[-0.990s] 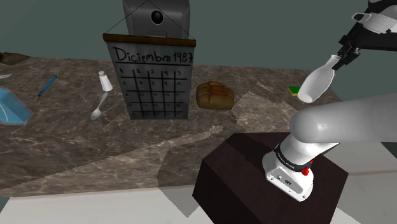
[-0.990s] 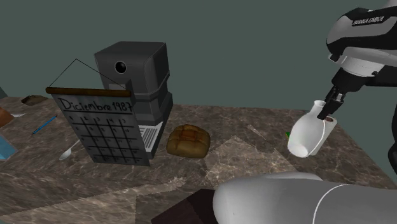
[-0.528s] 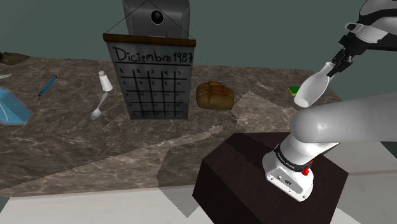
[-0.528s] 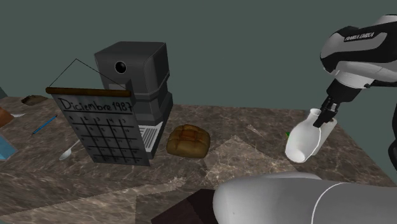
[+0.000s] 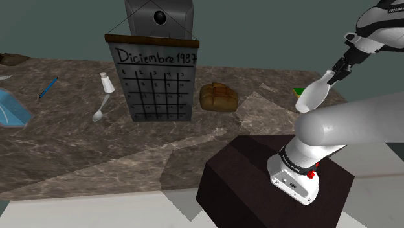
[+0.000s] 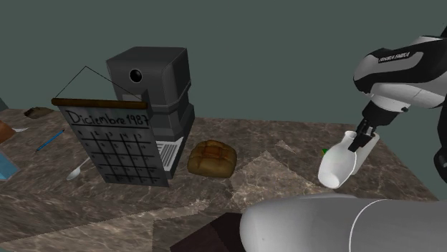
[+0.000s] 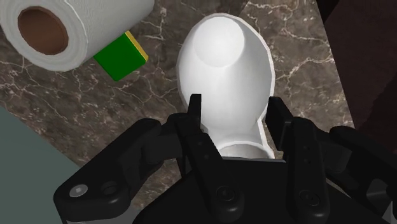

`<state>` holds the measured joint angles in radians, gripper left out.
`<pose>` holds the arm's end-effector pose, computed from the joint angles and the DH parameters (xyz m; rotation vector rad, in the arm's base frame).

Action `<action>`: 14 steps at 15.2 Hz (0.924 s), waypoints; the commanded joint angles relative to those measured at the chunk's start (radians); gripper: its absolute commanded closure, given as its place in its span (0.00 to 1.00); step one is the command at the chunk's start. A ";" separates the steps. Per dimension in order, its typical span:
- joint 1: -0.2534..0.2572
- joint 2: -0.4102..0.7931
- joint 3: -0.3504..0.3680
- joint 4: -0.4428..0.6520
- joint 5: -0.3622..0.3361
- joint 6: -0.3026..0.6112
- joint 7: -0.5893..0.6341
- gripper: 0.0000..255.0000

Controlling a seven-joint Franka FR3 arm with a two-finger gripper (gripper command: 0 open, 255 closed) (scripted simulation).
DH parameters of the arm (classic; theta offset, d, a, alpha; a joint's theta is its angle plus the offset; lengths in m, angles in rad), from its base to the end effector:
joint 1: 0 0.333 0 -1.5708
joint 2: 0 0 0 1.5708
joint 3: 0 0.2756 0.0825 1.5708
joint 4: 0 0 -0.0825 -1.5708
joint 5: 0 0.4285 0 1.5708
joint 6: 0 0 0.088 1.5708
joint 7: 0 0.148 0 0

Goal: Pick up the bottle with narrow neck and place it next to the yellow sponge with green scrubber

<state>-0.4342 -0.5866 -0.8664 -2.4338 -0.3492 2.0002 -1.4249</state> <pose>0.1291 -0.4583 0.3423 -3.0601 -0.5679 -0.1818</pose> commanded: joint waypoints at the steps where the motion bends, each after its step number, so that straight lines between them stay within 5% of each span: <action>1: 0.001 0.002 -0.002 -0.004 0.000 0.006 0.001 1.00; 6: 0.001 0.002 -0.002 -0.004 0.000 0.006 0.001 1.00; 7: 0.001 0.002 -0.002 -0.004 0.000 0.006 0.001 0.00; 12: 0.001 0.002 -0.002 -0.004 0.000 0.006 0.001 0.00; 14: -0.006 -0.019 0.028 0.047 0.008 -0.066 0.002 0.00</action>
<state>-0.4392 -0.5998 -0.8495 -2.4110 -0.3462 1.9655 -1.4223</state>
